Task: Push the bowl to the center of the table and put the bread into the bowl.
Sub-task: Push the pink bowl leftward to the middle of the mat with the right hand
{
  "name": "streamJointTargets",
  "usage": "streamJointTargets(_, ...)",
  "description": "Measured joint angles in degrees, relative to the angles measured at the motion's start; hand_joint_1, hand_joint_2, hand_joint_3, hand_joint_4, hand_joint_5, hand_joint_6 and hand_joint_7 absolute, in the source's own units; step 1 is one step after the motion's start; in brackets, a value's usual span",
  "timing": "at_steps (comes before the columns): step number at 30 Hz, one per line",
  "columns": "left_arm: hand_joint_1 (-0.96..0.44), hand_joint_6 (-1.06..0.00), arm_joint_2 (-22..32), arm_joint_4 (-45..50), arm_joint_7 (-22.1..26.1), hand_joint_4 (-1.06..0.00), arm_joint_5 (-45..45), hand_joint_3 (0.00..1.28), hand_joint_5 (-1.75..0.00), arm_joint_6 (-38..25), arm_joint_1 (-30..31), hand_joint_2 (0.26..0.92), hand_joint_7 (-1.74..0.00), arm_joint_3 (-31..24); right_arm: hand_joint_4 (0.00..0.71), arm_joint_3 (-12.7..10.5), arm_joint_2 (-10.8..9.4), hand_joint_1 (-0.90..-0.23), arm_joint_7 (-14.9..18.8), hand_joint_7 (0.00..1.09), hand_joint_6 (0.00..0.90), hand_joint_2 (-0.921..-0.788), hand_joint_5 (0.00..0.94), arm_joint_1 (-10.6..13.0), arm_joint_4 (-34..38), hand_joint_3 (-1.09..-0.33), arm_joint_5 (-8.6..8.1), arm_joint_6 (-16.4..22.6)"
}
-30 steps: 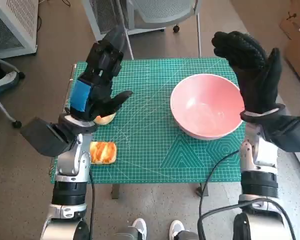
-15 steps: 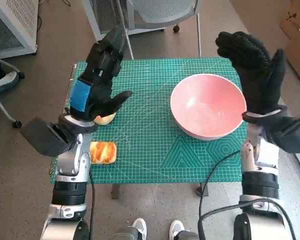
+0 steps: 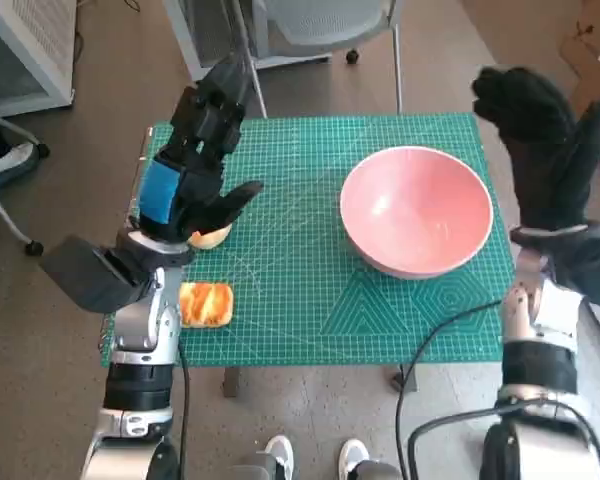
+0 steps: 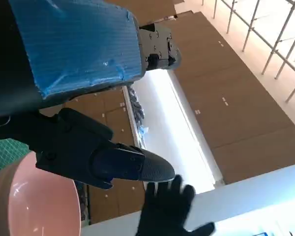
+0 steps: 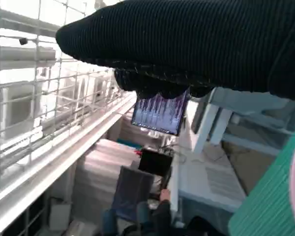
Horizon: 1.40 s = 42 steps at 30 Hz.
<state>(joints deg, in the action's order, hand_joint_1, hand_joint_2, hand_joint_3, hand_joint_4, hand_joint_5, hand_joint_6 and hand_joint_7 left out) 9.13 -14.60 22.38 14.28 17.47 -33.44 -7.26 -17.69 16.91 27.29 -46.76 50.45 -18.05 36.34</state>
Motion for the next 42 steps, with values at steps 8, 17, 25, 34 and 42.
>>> streamJointTargets(8,-0.48,0.0,-0.01,-0.07,0.02,-0.01,0.05,0.16,0.0,0.0,0.0,0.92,-0.39,-0.15,0.185,-1.45,1.43,-0.595,-1.38,0.0,0.265,-0.921,0.0,-1.15,8.44,-0.693,0.39,1.16)
streamJointTargets(17,-0.48,0.0,-0.04,-0.13,0.14,-0.01,0.06,0.16,0.0,0.0,-0.01,0.92,-0.39,-0.15,0.21,-2.1,3.04,-0.592,-4.53,0.01,0.283,-0.921,0.012,-2.63,15.26,-0.693,1.39,-0.28)
streamJointTargets(25,-0.48,0.0,0.15,-0.27,0.38,0.0,0.3,0.16,0.0,0.0,0.0,0.919,-0.38,-0.46,0.223,-2.37,3.33,-0.606,-9.22,0.01,0.295,-0.921,0.01,-2.62,20.04,-0.659,2.72,-4.35)
streamJointTargets(34,-0.47,0.0,0.16,-0.38,0.7,0.0,0.35,0.16,0.0,-0.01,0.0,0.918,-0.38,-0.49,0.223,-2.3,3.17,-0.592,-10.95,0.01,0.29,-0.921,0.005,-2.61,21.82,-0.661,3.32,-7.48)
streamJointTargets(42,-0.48,0.0,0.25,-0.43,0.84,0.0,0.44,0.16,0.0,-0.03,0.0,0.918,-0.38,-0.57,0.227,-2.23,3.16,-0.588,-11.79,0.01,0.297,-0.921,0.005,-2.56,22.62,-0.669,5.0,-9.14)
